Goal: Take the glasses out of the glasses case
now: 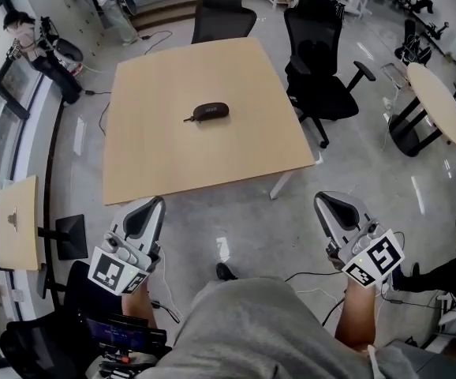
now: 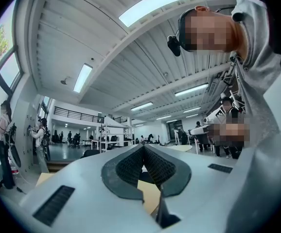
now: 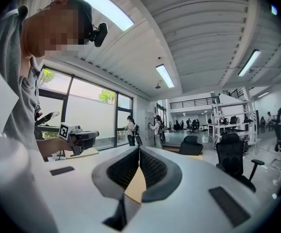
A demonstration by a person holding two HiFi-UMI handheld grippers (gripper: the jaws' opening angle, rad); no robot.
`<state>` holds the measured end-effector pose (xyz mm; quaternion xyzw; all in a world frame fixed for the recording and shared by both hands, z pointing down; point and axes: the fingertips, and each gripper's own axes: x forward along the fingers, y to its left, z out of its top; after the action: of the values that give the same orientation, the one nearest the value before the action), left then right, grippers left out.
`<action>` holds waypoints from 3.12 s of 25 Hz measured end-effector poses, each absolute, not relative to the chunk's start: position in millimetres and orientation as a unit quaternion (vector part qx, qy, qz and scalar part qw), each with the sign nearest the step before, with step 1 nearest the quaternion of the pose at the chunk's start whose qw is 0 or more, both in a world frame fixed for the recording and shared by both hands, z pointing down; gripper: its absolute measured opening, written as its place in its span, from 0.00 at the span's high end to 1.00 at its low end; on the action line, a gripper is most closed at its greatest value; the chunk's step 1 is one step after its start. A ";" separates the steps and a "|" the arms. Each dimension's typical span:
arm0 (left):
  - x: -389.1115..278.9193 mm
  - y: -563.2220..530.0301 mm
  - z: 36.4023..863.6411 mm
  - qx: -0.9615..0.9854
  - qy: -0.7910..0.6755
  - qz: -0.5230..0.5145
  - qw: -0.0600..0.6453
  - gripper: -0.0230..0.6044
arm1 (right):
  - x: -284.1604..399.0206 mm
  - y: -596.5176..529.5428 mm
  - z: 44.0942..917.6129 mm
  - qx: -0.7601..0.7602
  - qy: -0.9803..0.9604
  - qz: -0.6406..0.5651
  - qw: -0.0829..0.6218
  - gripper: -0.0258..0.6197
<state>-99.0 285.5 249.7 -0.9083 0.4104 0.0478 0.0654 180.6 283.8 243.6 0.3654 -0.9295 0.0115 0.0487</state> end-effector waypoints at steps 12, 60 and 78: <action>-123.8 232.5 259.0 -0.911 0.405 0.042 0.057 0.96 | 141.9 208.6 254.5 0.355 -0.933 0.023 0.046 0.95; -94.0 -96.9 294.0 -0.871 0.491 0.030 0.021 0.96 | 111.1 -175.2 298.7 0.256 -0.962 0.077 0.054 0.95; -123.4 -218.9 372.1 -0.884 0.466 0.012 -0.038 0.96 | 47.0 -255.2 375.3 0.253 -0.952 0.131 0.110 0.95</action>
<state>-123.4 -218.9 372.1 -0.8839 0.4660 0.0123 -0.0381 47.0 -255.2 375.3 0.2531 -0.9522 0.1312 0.1098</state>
